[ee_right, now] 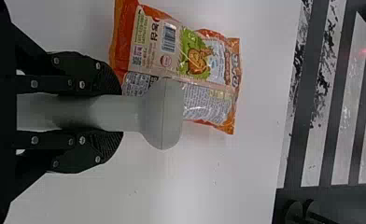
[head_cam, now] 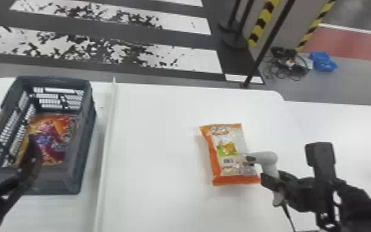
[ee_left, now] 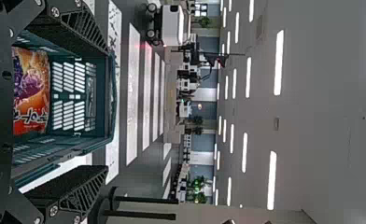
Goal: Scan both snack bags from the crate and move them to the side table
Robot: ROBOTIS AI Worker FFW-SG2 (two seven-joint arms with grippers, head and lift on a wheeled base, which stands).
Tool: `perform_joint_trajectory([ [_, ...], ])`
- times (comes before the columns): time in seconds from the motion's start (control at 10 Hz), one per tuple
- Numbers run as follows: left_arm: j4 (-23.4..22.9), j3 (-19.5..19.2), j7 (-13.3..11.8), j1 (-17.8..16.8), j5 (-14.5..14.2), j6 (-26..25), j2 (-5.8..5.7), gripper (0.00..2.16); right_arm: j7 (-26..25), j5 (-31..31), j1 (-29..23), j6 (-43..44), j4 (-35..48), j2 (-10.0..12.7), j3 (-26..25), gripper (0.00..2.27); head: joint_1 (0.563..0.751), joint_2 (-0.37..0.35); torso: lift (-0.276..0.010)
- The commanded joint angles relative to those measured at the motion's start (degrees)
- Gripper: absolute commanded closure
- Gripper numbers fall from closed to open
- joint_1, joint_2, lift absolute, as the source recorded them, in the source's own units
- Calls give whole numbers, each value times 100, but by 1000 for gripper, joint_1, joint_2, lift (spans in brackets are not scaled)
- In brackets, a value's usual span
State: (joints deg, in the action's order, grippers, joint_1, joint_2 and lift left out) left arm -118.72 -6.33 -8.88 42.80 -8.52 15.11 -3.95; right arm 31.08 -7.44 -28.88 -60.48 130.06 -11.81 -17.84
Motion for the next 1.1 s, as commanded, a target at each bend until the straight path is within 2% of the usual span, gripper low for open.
perform_joint_trajectory([
  [0.0, 16, 0, 0, 0, 0, 22, 0, 147, 3, -12, -30, -153, 178, 21, 220, 2246, 695, -179, -75],
  [0.5, 25, -9, 0, 0, -9, 40, 9, 151, 3, -276, -135, -364, 476, 39, 808, 2246, 695, -81, -75],
  [1.0, 25, -9, 0, 9, -9, 58, 9, 151, -76, -539, -56, -382, 494, 47, 1151, 2246, 695, -40, -75],
])
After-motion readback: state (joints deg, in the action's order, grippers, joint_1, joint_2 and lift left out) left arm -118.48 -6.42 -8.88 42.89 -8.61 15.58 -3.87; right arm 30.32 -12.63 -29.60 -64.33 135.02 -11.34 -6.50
